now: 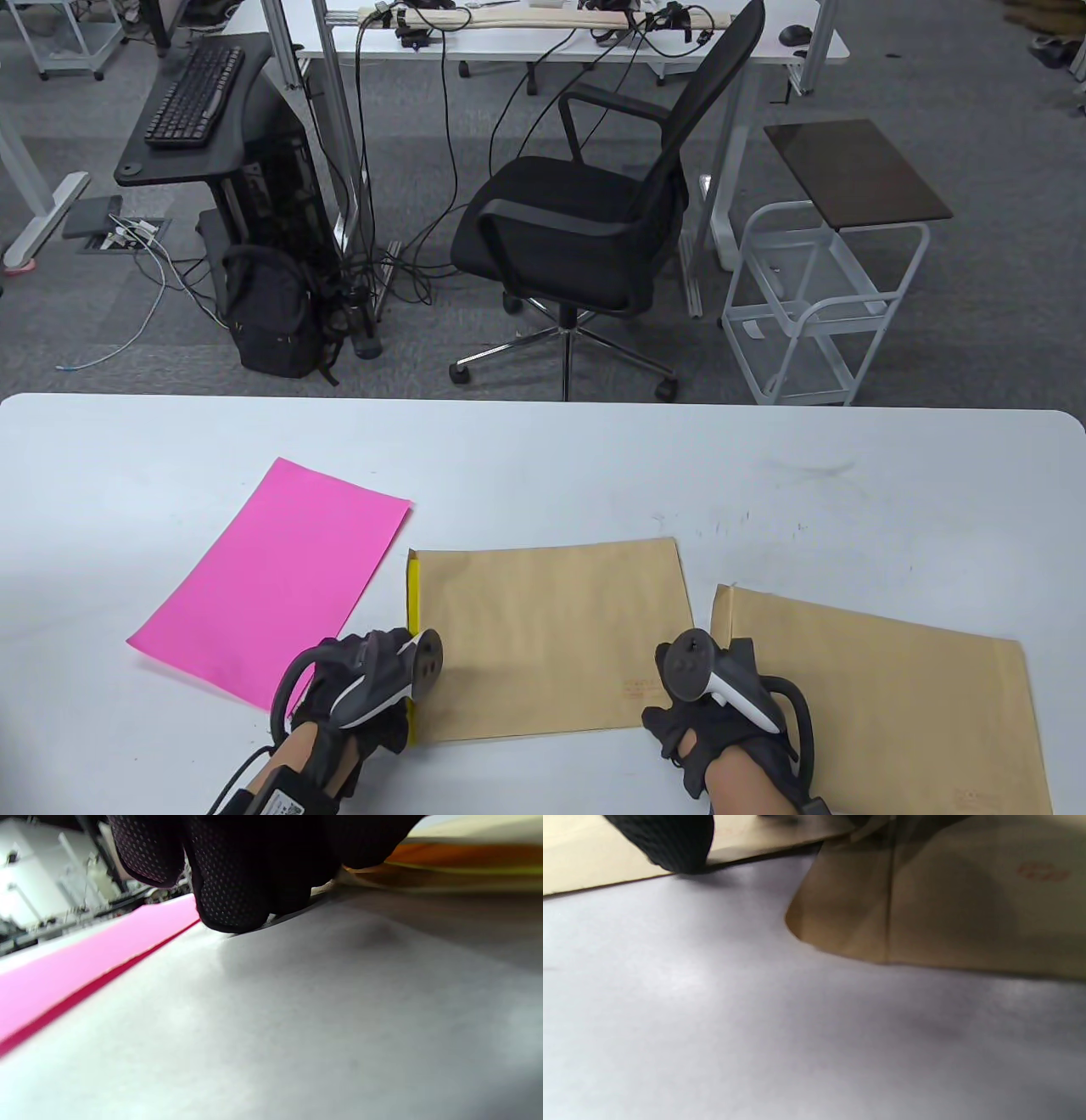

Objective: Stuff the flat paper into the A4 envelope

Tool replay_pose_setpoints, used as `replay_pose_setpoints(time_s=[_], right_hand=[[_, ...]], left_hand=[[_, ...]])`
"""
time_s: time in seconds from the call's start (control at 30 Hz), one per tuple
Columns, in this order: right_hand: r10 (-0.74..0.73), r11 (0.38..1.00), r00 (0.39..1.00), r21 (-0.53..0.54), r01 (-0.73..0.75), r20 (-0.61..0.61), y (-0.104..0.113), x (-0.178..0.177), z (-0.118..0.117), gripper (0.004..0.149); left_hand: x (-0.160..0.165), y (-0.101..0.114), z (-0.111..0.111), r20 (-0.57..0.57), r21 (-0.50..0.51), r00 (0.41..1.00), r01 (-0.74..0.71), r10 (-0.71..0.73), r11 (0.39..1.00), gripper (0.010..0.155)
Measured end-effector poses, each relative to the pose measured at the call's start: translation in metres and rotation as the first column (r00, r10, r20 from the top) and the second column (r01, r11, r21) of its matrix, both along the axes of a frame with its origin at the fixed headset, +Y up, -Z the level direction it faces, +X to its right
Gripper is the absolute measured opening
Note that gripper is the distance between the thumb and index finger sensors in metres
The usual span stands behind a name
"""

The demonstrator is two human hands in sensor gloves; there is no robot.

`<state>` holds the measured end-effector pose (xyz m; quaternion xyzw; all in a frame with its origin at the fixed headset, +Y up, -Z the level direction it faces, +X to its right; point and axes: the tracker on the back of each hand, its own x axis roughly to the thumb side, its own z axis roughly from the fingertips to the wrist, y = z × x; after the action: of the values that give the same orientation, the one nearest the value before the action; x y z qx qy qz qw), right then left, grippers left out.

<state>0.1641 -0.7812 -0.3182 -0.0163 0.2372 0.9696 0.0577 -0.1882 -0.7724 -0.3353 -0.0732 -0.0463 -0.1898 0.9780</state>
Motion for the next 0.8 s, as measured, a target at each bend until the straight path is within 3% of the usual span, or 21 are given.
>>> replay_pose_setpoints(time_s=[0.07,0.37,0.8], right_hand=[[-0.005,1.0,1.0,-0.001,0.005,0.002,-0.0002,0.0003,0.0,0.075],[-0.017,1.0,1.0,-0.002,0.017,0.003,-0.0003,0.0012,-0.0001,0.075],[-0.02,1.0,1.0,-0.007,0.02,0.007,0.0002,0.0023,-0.0001,0.075]], left_hand=[[0.0056,-0.0023,0.0019,0.038,0.026,0.997,0.067,-0.068,0.997,0.054],[0.011,-0.0057,0.0036,0.102,0.059,0.987,0.121,-0.126,0.991,0.057],[0.008,-0.0069,0.0008,0.09,0.046,0.993,0.075,-0.079,0.996,0.059]])
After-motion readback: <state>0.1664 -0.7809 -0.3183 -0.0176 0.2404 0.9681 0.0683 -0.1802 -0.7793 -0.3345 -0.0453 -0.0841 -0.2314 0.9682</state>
